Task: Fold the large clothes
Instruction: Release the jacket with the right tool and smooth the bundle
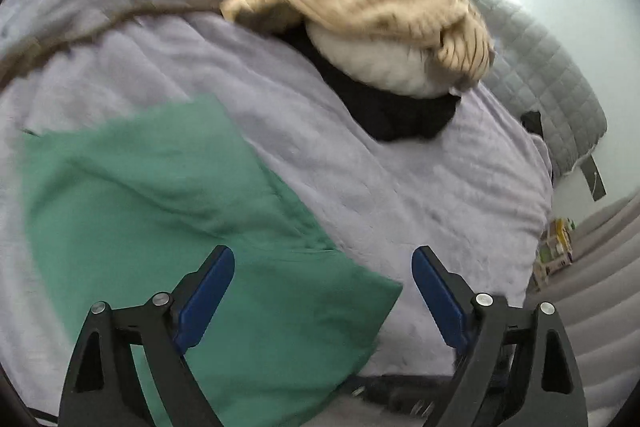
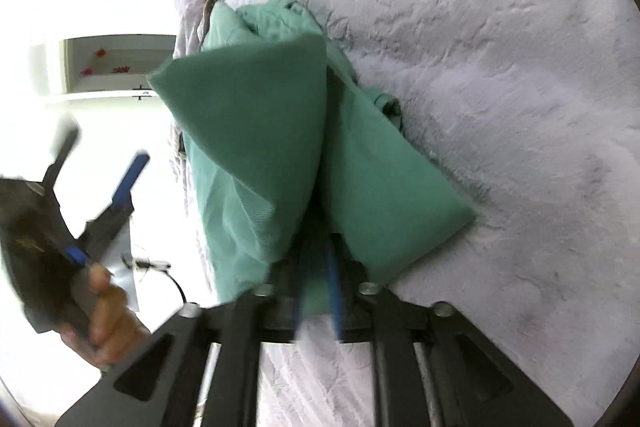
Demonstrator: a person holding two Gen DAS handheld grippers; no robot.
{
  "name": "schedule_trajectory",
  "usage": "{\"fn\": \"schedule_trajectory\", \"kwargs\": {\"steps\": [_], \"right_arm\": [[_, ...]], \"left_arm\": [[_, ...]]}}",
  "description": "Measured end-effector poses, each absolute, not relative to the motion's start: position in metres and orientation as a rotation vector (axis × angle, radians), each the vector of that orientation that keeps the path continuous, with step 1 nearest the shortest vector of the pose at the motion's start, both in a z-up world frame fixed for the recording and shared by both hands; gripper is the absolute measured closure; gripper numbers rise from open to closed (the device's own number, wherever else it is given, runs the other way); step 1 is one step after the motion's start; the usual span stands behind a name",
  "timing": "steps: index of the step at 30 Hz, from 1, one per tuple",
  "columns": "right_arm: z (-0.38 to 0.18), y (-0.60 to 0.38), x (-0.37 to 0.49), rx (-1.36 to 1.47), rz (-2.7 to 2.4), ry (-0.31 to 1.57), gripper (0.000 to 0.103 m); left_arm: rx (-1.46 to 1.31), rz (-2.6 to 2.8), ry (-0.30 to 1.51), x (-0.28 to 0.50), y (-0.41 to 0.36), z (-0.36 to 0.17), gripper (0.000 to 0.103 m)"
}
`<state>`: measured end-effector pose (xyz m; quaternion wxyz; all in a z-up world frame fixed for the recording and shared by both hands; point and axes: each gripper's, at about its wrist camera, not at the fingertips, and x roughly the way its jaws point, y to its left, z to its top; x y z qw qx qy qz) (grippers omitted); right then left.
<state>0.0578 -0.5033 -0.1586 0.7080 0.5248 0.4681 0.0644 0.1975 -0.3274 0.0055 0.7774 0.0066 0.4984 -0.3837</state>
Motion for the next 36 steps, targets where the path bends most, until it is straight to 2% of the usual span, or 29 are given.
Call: {"fn": "schedule_trajectory", "kwargs": {"steps": [1,2,12,13,14,15,20,24,27,29,33,34,35,36], "right_arm": [[-0.158,-0.508,0.057,1.166,0.141,1.034,0.059],[-0.159,-0.514,0.057,1.167,0.155,1.025,0.053],[-0.170,-0.441,0.079,1.161,0.397,1.109,0.053],[-0.174,-0.437,0.084,1.178,0.388,1.103,0.056],[-0.179,-0.434,0.091,1.190,0.366,1.103,0.091],[-0.182,-0.430,0.097,1.198,0.347,1.110,0.097],[-0.160,-0.406,0.090,1.177,0.405,1.051,0.097],[-0.199,-0.387,0.069,1.251,0.313,1.135,0.097],[-0.200,-0.387,0.066,1.240,0.305,1.161,0.090],[-0.187,-0.388,0.066,1.127,0.325,1.215,0.083],[-0.138,-0.407,0.053,0.968,0.389,1.215,0.083],[-0.121,-0.415,0.050,0.925,0.378,1.184,0.073],[-0.105,-0.424,0.049,0.879,0.358,1.148,0.052],[-0.085,-0.434,0.054,0.810,0.312,1.091,0.042]], "left_arm": [[0.024,-0.797,1.069,0.196,-0.316,0.008,0.012],[0.035,-0.736,1.060,0.196,-0.302,0.010,0.012],[-0.089,-0.335,1.253,0.183,-0.174,-0.043,0.012],[-0.101,-0.314,1.265,0.181,-0.168,-0.047,0.012],[-0.104,-0.302,1.272,0.179,-0.164,-0.050,0.012],[-0.102,-0.296,1.275,0.178,-0.162,-0.051,0.012],[-0.074,-0.318,1.231,0.171,-0.156,-0.040,0.012],[-0.086,-0.319,1.255,0.172,-0.162,-0.049,0.012],[-0.056,-0.335,1.302,0.166,-0.176,-0.072,0.012],[-0.018,-0.331,1.322,0.160,-0.184,-0.086,0.012],[-0.041,-0.356,1.319,0.151,-0.183,-0.091,0.012],[-0.050,-0.355,1.321,0.150,-0.182,-0.092,0.012],[-0.060,-0.353,1.324,0.150,-0.181,-0.093,0.012],[-0.068,-0.351,1.327,0.149,-0.181,-0.093,0.012]]}}
